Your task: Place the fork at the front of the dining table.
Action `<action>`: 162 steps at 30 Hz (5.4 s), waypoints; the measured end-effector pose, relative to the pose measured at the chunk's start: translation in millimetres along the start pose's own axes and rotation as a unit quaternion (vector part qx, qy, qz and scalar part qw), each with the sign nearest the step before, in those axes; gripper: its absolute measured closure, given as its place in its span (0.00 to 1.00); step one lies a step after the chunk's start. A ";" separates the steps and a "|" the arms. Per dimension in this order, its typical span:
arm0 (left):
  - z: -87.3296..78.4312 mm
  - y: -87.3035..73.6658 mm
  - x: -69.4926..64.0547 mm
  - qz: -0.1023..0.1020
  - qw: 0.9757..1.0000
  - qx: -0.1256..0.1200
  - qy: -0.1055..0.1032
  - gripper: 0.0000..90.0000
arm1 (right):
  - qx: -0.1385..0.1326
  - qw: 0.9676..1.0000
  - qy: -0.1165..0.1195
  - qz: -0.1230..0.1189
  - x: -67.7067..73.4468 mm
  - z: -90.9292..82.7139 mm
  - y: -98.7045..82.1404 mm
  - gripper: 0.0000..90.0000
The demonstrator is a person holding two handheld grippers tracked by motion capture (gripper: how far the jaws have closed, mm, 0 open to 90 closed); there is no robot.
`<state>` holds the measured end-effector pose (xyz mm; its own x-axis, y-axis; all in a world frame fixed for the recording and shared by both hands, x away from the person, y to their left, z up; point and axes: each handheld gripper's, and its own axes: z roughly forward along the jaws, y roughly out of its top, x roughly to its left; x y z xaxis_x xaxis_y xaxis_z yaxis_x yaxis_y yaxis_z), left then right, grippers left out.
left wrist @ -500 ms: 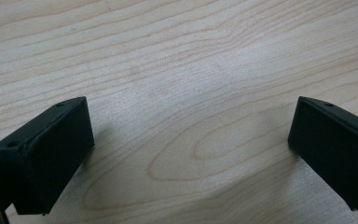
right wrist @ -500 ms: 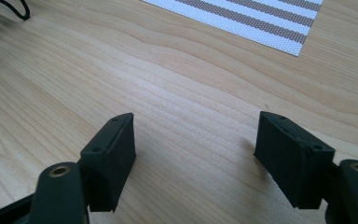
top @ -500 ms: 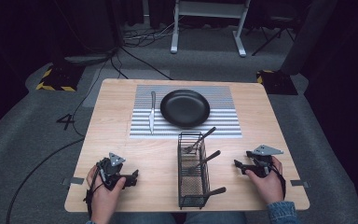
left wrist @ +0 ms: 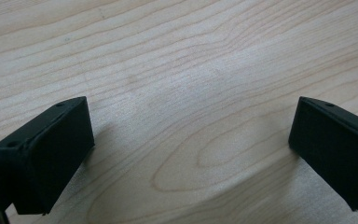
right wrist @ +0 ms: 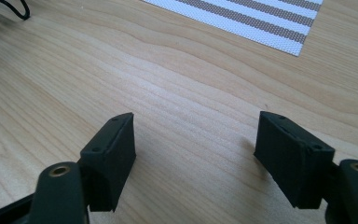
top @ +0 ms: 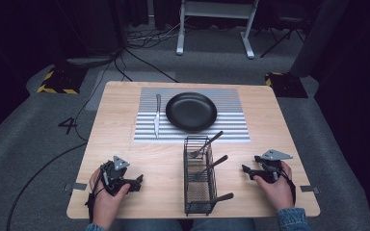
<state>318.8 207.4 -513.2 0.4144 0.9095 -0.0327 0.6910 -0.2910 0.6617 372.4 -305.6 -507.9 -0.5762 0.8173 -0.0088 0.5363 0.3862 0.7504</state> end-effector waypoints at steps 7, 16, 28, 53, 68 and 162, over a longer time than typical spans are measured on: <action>0.0 0.1 0.0 0.000 1.000 0.000 0.000 0.00 | 0.001 1.000 0.000 0.000 -0.1 -0.1 0.1 0.32; 0.0 0.1 -0.1 0.000 1.000 0.000 0.000 0.00 | 0.001 1.000 0.000 0.000 -0.1 0.0 0.2 0.32; 0.0 0.1 -0.1 0.000 1.000 0.000 0.000 0.00 | 0.019 1.000 0.018 0.000 -2.5 -5.8 8.0 0.41; 0.1 0.0 -0.1 0.000 1.000 -0.001 0.000 0.00 | -0.042 0.993 0.097 -0.054 35.3 -52.8 88.9 0.47; 0.0 0.1 -0.1 0.000 1.000 0.000 0.001 0.00 | -0.063 0.985 0.139 -0.080 60.8 -59.9 121.0 0.49; 0.1 0.0 -0.1 -0.001 1.000 -0.001 0.000 0.00 | -0.151 0.973 0.164 -0.062 35.2 -137.2 216.2 0.97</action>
<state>318.8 207.3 -513.3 0.4135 0.9099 -0.0342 0.6909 -0.2890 0.6627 383.5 -252.0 -255.3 -0.8177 0.5723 0.0621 0.2726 0.2900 0.9174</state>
